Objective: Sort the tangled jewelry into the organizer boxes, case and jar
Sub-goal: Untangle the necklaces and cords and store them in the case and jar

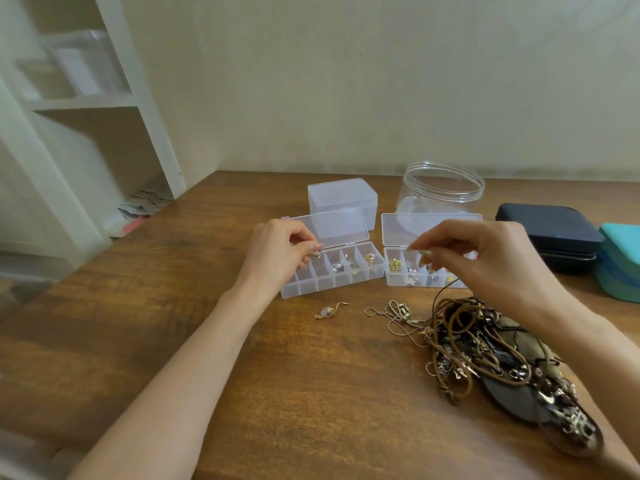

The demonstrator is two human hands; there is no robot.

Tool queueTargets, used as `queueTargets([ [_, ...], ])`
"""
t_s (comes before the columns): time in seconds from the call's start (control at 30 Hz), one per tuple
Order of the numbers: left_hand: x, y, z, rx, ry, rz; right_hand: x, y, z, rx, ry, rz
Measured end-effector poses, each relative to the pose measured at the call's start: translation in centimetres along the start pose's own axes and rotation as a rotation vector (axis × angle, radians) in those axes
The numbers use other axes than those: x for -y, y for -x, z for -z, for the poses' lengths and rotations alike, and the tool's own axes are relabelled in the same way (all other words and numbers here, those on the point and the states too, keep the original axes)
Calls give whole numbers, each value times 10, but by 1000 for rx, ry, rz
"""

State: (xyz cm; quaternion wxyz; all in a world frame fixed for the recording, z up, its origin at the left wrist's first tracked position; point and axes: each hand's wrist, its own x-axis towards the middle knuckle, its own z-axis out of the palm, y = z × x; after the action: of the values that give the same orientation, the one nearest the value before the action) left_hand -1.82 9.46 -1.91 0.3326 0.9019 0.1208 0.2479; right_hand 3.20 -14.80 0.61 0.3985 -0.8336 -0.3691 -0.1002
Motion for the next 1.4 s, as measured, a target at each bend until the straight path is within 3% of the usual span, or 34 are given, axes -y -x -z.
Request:
queueTargets([
  [0.3,-2,1,-3,30,-46,21,0,0,1,-9,-4,14],
  [0.5,-10,4,7,-77,32,-71,-3,-2,5,-30,21,8],
  [0.6,-20,14,17,87,137,-142,-12,-5,17,-71,77,-4],
  [0.67,-24,22,18,237,80,-194,-23,-3,32,-83,94,-25],
  [0.77,-24,25,16,407,-202,-234,-43,9,51,117,43,-72],
  [0.87,-22,25,18,495,-298,-192,-56,20,58,370,39,-112],
  [1.03,-21,26,12,579,-355,-180,-56,21,40,494,116,-43],
  [1.17,-20,25,7,581,-400,-226,-51,22,36,414,125,1],
  [1.4,-19,26,-1,588,-373,-278,-48,23,50,207,-244,-99],
])
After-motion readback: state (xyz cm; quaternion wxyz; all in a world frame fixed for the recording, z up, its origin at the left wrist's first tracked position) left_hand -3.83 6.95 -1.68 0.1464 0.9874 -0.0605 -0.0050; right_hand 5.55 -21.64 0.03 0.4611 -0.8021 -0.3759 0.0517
